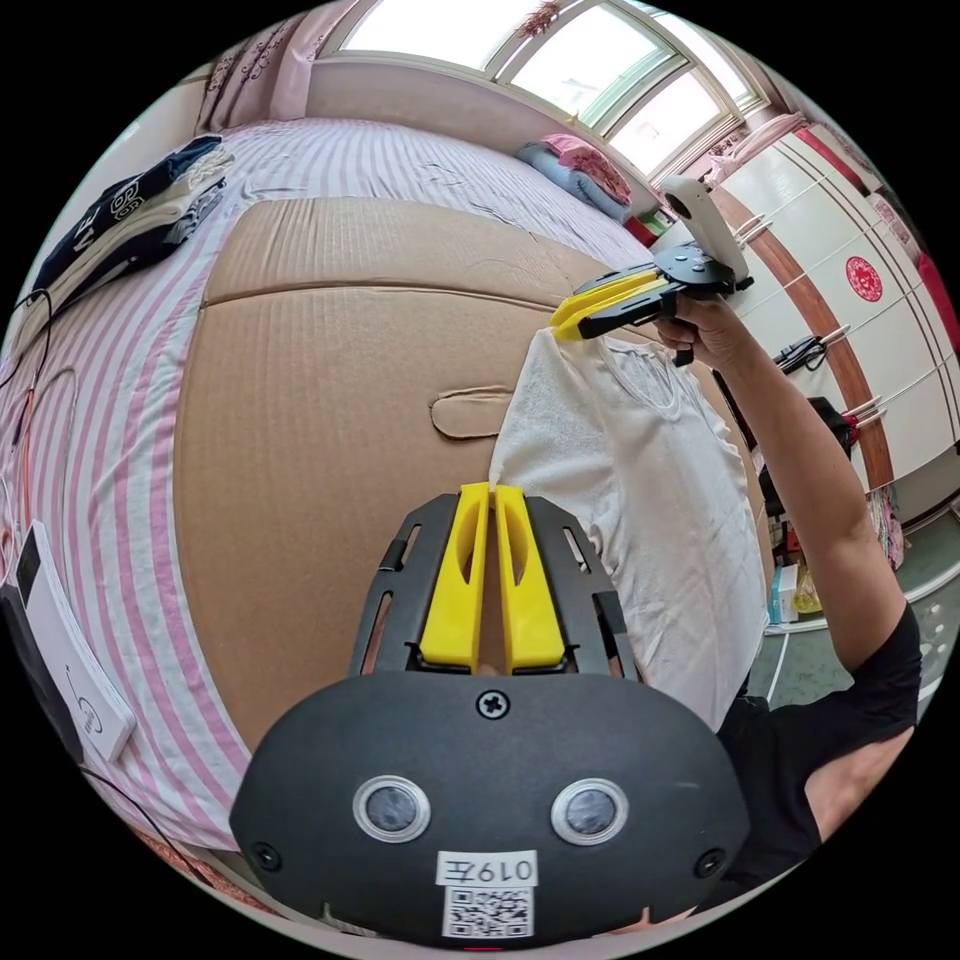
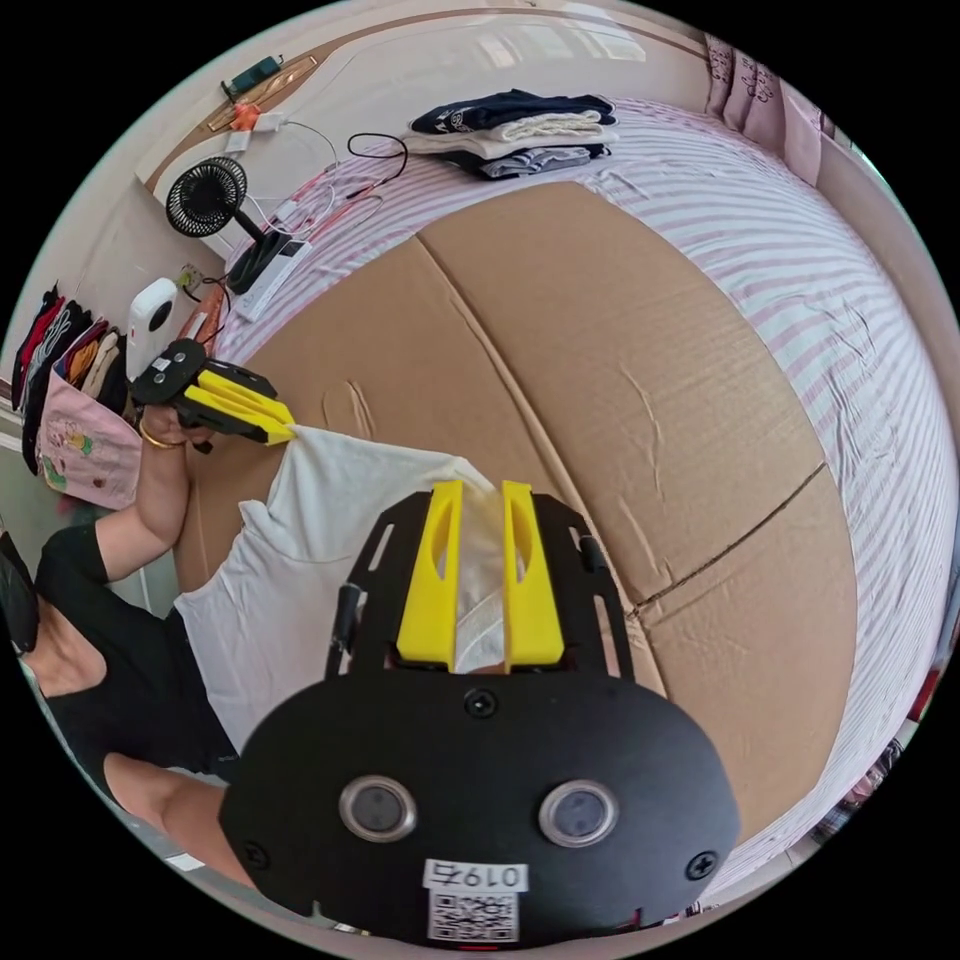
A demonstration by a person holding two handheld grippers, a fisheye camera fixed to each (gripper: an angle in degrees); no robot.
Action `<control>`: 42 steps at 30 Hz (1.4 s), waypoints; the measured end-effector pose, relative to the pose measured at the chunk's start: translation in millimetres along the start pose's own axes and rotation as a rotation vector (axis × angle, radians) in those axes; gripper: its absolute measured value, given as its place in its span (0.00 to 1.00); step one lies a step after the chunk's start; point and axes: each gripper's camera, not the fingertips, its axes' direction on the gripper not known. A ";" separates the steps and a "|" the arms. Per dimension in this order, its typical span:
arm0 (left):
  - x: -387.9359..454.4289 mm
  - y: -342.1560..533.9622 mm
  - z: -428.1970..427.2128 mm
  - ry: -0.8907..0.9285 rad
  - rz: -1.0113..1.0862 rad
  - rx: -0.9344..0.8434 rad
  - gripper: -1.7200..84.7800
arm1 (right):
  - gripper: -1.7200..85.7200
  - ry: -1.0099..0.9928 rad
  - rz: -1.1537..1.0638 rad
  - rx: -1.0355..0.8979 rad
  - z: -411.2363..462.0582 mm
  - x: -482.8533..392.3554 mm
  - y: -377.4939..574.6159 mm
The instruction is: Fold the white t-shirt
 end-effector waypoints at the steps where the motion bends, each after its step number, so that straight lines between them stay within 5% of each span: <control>1: 0.4 0.1 0.8 -0.003 0.002 0.000 0.04 | 0.09 0.001 0.000 -0.002 0.1 -1.1 -1.1; 6: 0.4 1.9 1.2 -0.032 -0.010 0.011 0.04 | 0.02 0.065 -0.013 -0.002 -2.4 -15.9 -9.9; 16: 6.0 4.4 17.5 -0.056 -0.028 0.013 0.04 | 0.05 0.088 -0.008 0.002 -9.8 -38.1 -8.1; 31: 28.5 20.6 47.5 -0.060 -0.040 0.015 0.04 | 0.01 0.005 0.063 0.221 -41.3 -56.3 63.4; 34: 36.4 25.1 54.9 -0.063 -0.037 0.008 0.04 | 0.01 -0.133 -0.038 0.280 -43.8 -83.6 78.8; 42: 53.7 44.8 66.6 -0.077 -0.075 0.021 0.04 | 0.01 -0.087 -0.186 0.356 -21.6 -193.5 151.9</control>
